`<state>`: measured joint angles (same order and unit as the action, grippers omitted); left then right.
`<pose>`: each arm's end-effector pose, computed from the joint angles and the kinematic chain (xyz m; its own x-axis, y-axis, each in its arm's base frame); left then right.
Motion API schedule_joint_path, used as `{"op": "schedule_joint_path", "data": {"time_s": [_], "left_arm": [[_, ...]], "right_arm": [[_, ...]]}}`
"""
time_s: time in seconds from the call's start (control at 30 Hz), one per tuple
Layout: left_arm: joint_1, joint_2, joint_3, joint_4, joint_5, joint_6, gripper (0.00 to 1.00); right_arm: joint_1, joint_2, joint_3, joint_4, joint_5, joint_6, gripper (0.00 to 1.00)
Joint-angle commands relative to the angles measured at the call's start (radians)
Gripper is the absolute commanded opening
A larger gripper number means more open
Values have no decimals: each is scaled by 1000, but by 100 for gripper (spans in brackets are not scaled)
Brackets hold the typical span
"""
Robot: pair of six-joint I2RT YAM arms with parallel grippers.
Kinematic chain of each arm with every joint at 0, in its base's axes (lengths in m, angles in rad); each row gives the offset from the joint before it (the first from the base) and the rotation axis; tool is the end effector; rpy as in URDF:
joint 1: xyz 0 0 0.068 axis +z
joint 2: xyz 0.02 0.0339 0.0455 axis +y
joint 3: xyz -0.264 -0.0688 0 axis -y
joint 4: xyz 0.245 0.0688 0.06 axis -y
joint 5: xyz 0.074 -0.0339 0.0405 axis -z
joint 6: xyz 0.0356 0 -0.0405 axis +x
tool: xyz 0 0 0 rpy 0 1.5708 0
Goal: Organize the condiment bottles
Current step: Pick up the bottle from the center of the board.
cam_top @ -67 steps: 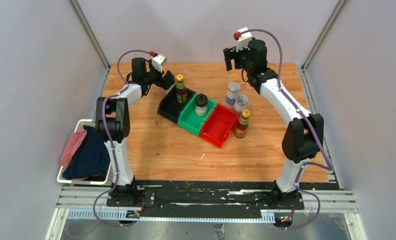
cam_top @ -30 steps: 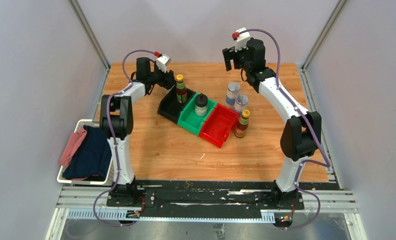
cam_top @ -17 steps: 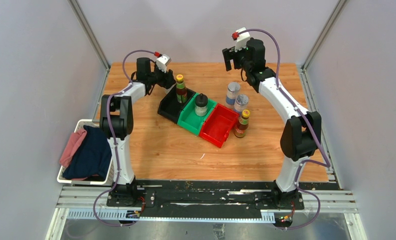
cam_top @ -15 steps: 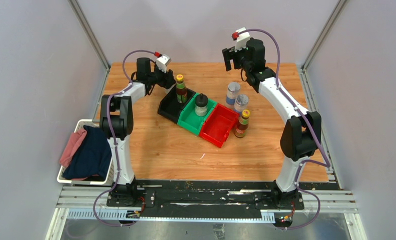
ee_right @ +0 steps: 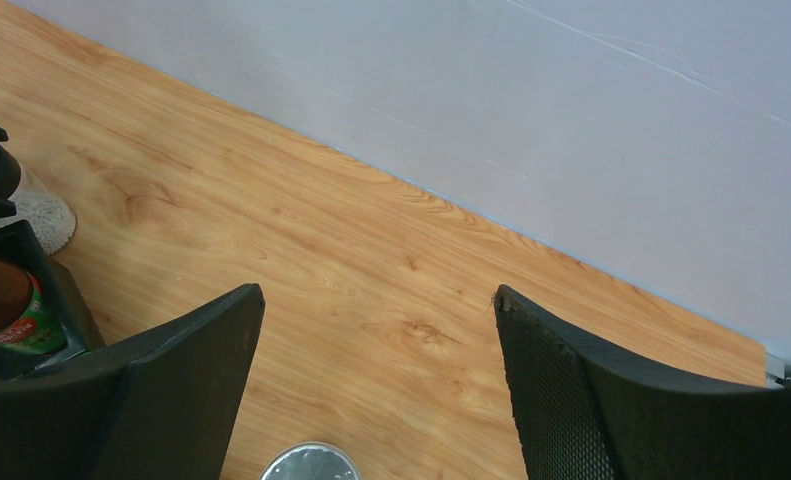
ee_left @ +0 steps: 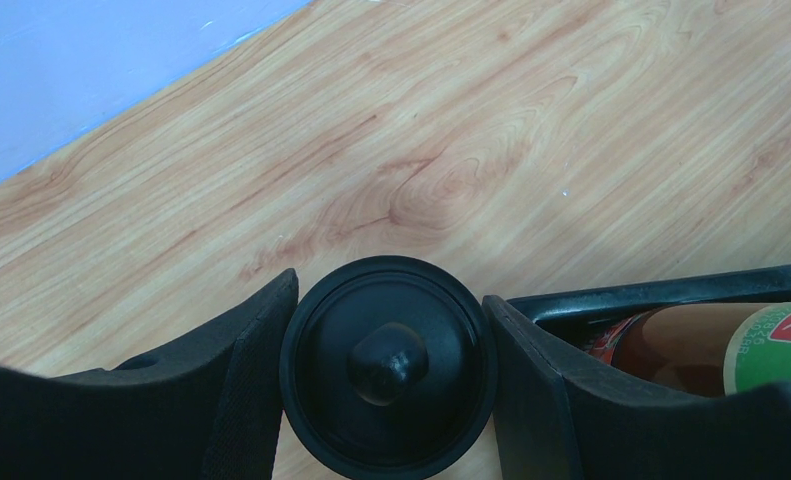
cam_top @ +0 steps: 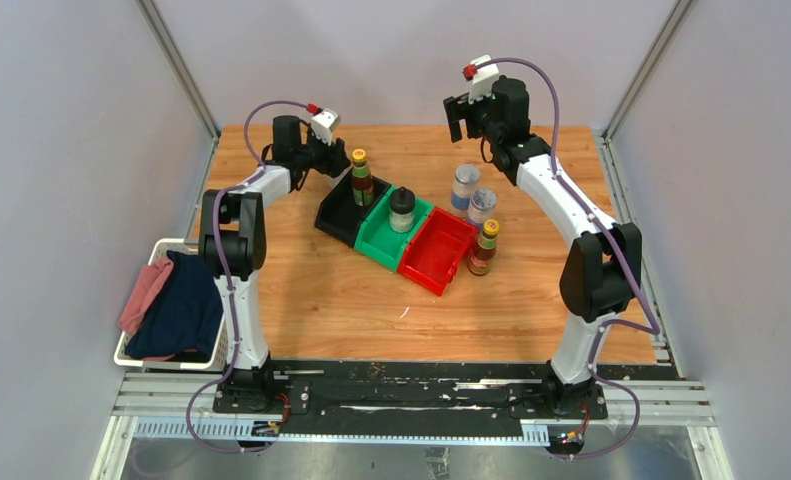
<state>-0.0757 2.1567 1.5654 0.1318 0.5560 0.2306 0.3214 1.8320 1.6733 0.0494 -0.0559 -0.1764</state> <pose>0.4934 -0.0563 0.2005 -0.3080 0.2181 -0.9260 0.6228 0.7820 -0.0230 0.4249 0.1436 0.3771 -0.0373 -0.1971 -0.9797 -0.3805 0.9093 -0.1684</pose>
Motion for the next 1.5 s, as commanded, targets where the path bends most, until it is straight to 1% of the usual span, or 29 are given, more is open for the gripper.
{"op": "schedule_joint_path", "data": {"time_s": [0.0,0.6,0.83,1.27,1.47], "left_arm": [[-4,-34,-21,2,-37,-2,0],[-5,-81,-53,19,-100,-26,0],[-4,-125,-69,45,-142,-39,0],[-3,-151,-88,80,-193,-70,0],[-3,-166,-96,88,-247,-94,0]], "right_arm": [[16,-4,9,1,2,1,89],[26,-16,14,3,1,6,89],[34,-19,23,-2,-4,10,89],[48,-28,23,-15,-2,14,89],[55,-36,14,-17,-1,17,89]]}}
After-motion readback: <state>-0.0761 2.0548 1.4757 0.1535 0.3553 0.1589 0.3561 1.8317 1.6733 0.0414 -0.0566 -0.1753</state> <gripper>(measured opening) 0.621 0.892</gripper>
